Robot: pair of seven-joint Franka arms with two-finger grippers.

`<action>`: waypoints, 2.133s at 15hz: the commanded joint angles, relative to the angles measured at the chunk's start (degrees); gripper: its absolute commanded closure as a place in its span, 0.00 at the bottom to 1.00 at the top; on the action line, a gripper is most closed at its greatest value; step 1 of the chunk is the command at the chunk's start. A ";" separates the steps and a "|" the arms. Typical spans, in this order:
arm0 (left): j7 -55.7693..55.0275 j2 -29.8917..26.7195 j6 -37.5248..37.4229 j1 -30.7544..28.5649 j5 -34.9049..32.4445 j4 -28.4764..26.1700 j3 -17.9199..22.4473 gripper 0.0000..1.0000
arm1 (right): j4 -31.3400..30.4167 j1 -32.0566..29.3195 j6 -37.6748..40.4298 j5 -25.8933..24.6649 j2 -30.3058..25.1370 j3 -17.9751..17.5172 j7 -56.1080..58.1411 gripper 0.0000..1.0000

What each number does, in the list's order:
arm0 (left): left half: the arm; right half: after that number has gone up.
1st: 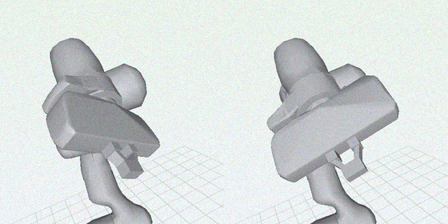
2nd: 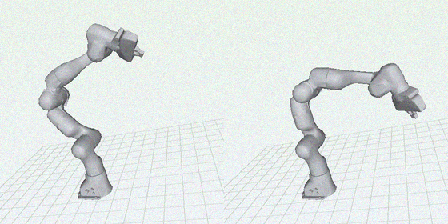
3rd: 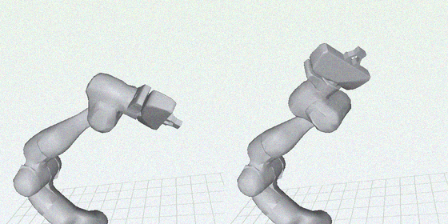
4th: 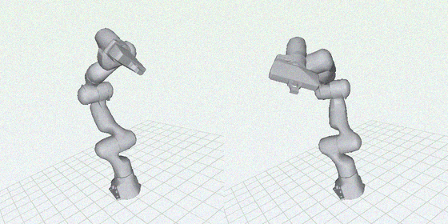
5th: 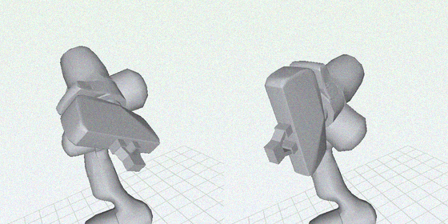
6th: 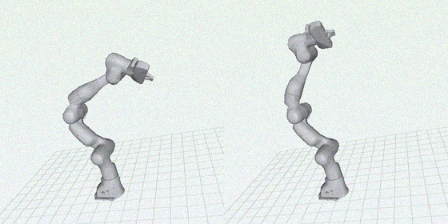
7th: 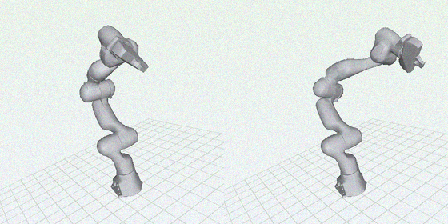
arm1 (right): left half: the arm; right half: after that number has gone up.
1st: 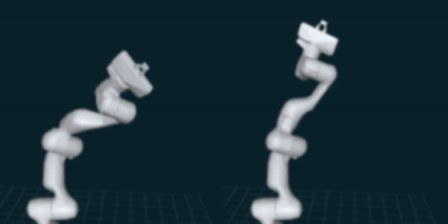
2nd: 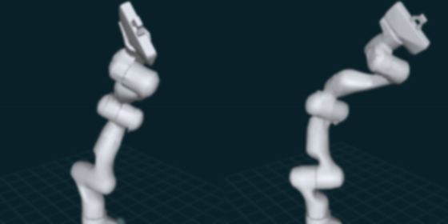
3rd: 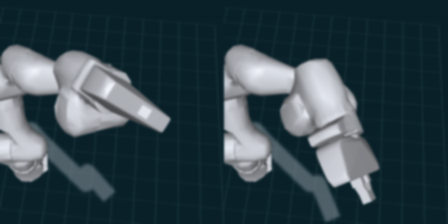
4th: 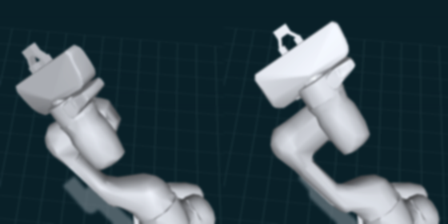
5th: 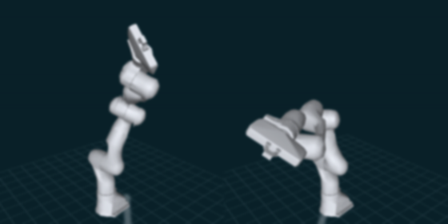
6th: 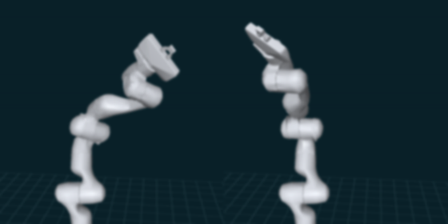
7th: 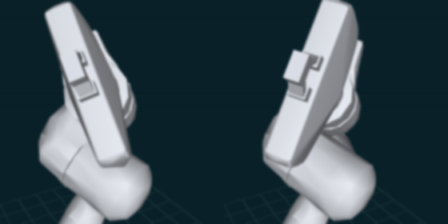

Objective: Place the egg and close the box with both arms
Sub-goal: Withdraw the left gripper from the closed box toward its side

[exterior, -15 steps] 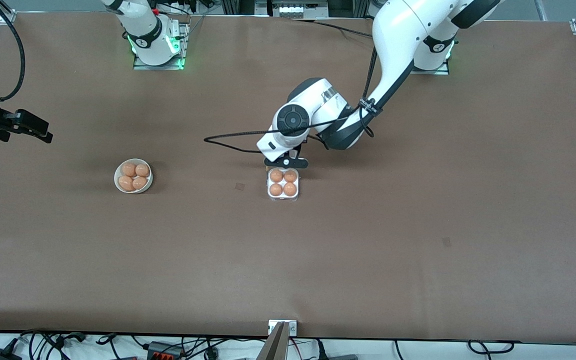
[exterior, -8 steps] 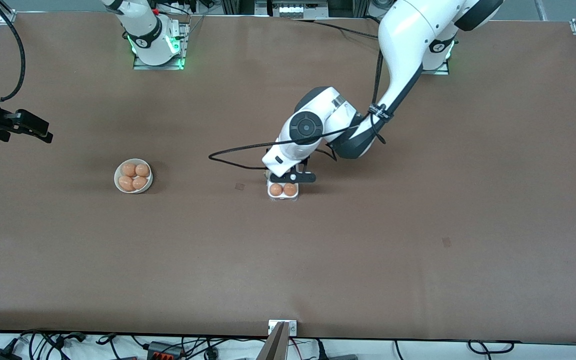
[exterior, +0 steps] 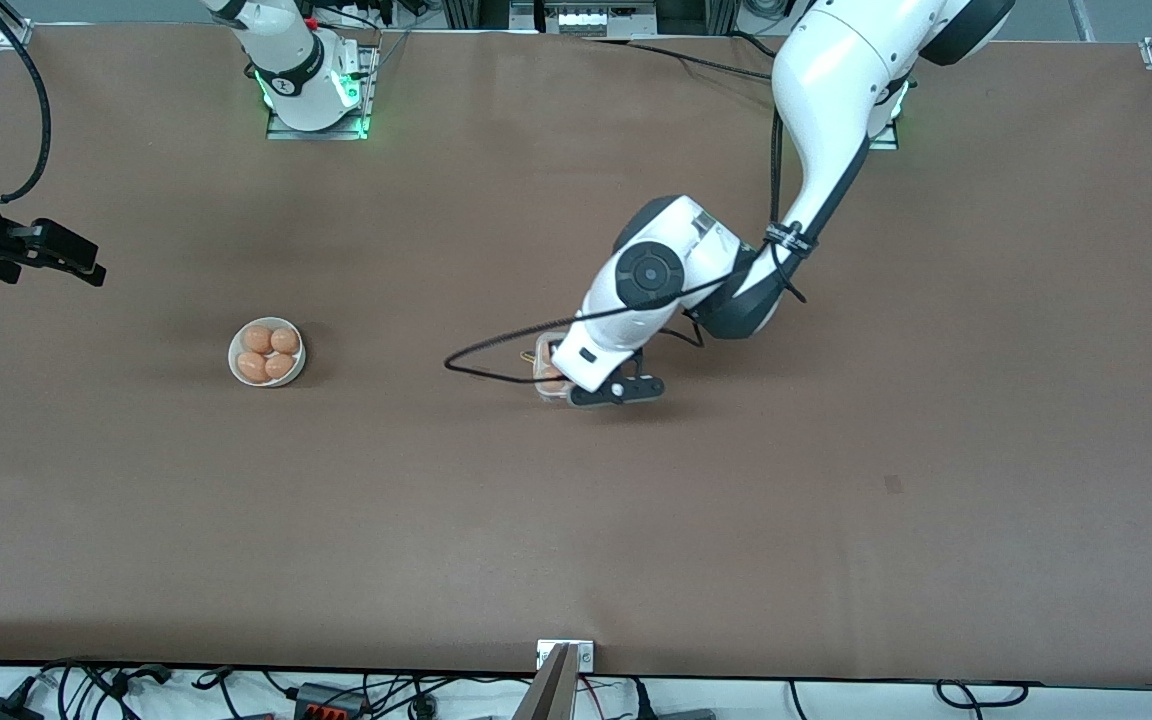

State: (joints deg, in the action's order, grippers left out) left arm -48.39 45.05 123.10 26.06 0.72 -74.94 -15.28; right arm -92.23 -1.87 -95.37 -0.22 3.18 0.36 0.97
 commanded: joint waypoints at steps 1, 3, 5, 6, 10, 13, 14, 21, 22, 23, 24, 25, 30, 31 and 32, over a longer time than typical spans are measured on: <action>-1.18 -0.83 -0.66 -1.97 -1.51 1.28 1.49 1.00 | -0.93 -0.06 -0.08 -0.66 -0.81 -0.18 0.88 0.00; -0.92 -3.03 -1.10 -5.48 -1.68 0.93 1.84 1.00 | -0.84 -0.06 0.01 -0.66 -0.90 -0.27 0.88 0.00; -0.74 -5.40 -4.51 -8.03 -1.68 0.93 1.92 1.00 | -0.84 -0.06 -0.08 -0.66 -0.90 -0.27 0.79 0.00; -0.74 -6.63 -6.27 -9.96 -1.77 0.93 2.01 1.00 | -0.84 -0.06 0.01 -0.66 -0.90 -0.27 0.79 0.00; 1.18 -12.16 -12.87 -15.86 -4.32 1.11 1.84 1.00 | -0.75 -0.06 0.19 -0.66 -1.16 -0.27 0.87 0.00; 5.31 -15.95 -17.97 -19.98 -5.20 1.20 1.84 1.00 | -1.10 -0.06 0.19 -0.66 -1.34 -0.18 1.31 0.00; 6.89 -16.91 -18.76 -21.65 -5.20 1.37 1.75 1.00 | -1.19 -0.06 0.19 -0.74 -1.34 -0.18 2.36 0.00; 19.29 -23.95 -30.79 -27.82 -5.03 1.90 1.49 1.00 | -1.28 -0.06 0.36 -0.48 -1.43 -0.18 1.67 0.00; 19.38 -24.39 -33.16 -27.91 -5.02 1.99 1.49 1.00 | -1.19 -0.06 0.71 -0.48 -1.43 -0.18 1.67 0.00; 19.73 -25.53 -34.93 -27.91 -5.02 1.90 1.57 1.00 | -1.19 -0.06 0.71 -0.57 -1.51 -0.18 1.67 0.00; 21.30 -26.49 -35.03 -28.78 -5.02 1.90 1.57 1.00 | -1.19 -0.06 0.63 -0.57 -1.51 -0.18 1.67 0.00; 24.71 -26.85 -35.21 -30.18 -5.02 1.90 1.31 1.00 | -1.19 -0.06 0.63 -0.57 -1.51 -0.18 1.67 0.00; 29.84 -28.43 -38.19 -31.60 -4.50 -0.38 1.49 1.00 | -1.19 -0.06 0.71 -0.48 -1.51 -0.18 1.67 0.00; 29.49 -30.09 -37.41 -31.77 -4.24 -3.17 1.49 1.00 | -1.19 -0.15 0.80 -0.39 -1.51 -0.09 1.67 0.00; 29.67 -31.94 -34.97 -32.21 -4.15 -6.16 1.49 1.00 | -1.19 -0.15 0.71 -0.22 -1.51 -0.09 1.67 0.00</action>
State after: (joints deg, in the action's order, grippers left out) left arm -19.90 18.05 85.57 -5.13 -3.39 -74.23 -13.08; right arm -92.25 -1.89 -94.93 -0.24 3.11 0.35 2.54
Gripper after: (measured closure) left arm 0.991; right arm 0.000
